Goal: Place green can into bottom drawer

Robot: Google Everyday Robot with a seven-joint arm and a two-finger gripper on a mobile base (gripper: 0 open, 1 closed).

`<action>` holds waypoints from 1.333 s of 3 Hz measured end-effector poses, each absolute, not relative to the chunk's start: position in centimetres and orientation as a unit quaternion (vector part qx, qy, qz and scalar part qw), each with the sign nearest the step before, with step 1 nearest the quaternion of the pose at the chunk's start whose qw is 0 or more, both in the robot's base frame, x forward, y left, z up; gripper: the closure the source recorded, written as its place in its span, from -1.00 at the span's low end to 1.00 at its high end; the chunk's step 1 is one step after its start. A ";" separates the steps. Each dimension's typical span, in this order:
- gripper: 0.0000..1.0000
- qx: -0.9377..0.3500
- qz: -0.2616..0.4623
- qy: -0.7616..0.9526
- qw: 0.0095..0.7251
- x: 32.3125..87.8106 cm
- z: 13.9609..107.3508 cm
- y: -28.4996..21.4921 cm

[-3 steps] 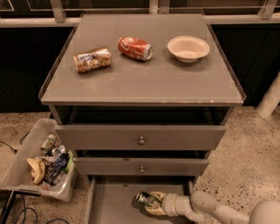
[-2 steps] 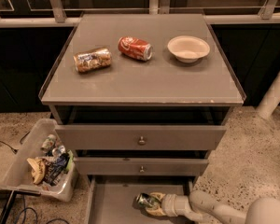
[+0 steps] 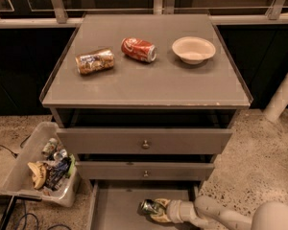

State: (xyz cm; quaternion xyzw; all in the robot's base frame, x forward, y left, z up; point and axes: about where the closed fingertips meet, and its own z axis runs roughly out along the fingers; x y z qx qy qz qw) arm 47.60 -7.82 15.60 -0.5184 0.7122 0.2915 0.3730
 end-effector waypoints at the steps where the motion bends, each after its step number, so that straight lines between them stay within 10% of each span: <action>1: 0.17 -0.518 0.291 0.712 0.373 47.6 15.6 -7.8; 4: -1.00 -0.518 0.292 0.712 0.373 47.6 15.6 -7.8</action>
Offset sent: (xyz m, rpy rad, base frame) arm 0.0000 0.0000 0.0000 0.0000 0.0000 0.0000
